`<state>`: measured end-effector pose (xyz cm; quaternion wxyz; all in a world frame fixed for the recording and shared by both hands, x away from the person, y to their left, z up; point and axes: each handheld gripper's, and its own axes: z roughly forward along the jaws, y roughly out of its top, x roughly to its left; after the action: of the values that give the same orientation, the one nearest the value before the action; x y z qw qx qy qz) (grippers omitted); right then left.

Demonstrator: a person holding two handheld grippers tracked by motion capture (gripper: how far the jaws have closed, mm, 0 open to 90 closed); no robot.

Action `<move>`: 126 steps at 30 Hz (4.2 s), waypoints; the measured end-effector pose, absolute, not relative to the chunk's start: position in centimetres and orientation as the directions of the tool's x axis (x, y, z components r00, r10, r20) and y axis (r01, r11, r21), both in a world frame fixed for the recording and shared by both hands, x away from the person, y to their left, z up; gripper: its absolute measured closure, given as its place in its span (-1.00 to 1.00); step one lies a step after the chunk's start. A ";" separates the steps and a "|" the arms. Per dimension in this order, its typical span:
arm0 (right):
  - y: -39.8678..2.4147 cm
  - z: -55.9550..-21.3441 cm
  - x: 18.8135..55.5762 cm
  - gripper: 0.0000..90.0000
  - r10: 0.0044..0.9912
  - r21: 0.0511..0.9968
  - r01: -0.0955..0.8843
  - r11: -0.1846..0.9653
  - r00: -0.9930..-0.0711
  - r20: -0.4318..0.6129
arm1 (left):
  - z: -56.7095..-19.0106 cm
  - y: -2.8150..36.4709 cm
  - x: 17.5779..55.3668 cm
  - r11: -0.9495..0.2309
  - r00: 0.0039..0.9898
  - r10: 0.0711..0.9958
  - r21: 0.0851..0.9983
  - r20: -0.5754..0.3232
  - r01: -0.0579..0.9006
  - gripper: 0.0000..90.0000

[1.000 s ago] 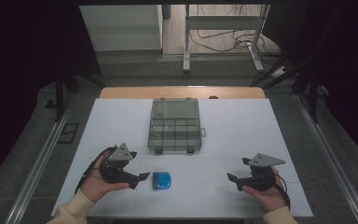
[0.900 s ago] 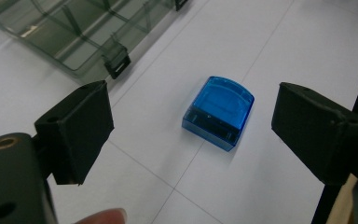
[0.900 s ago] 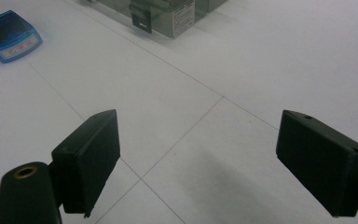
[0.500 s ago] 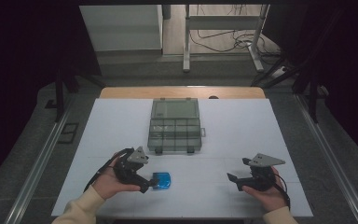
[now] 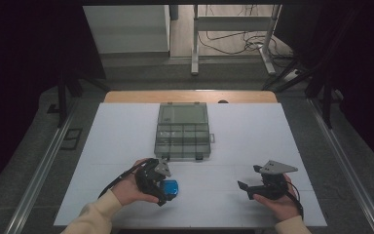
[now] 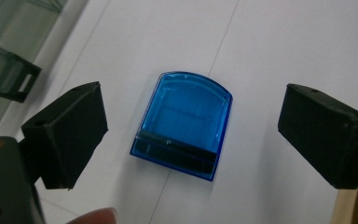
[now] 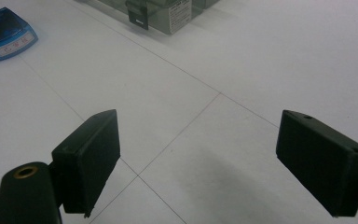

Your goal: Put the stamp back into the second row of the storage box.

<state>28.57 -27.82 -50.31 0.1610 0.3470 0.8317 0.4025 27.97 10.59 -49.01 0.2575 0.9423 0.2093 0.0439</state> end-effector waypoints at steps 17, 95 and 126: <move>-27.9 -50.4 28.6 -0.69 0.711 0.776 0.452 0.439 -0.703 0.007 | -51.7 8.8 28.9 -0.856 0.927 0.374 0.386 0.002 0.344 -0.54; -28.0 -50.3 28.4 -0.69 0.715 0.782 0.446 0.436 -0.699 0.000 | -44.5 12.0 28.8 -0.753 0.938 0.347 0.604 0.026 0.262 -0.09; -28.2 -50.3 28.4 -0.69 0.716 0.780 0.448 0.438 -0.698 -0.002 | -43.3 11.8 33.4 -0.749 0.920 0.388 0.601 0.059 0.277 -0.09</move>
<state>28.41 -28.17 -50.33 0.1687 0.3502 0.8309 0.3981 33.39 11.84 -43.29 0.3056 0.9308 0.1787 0.0904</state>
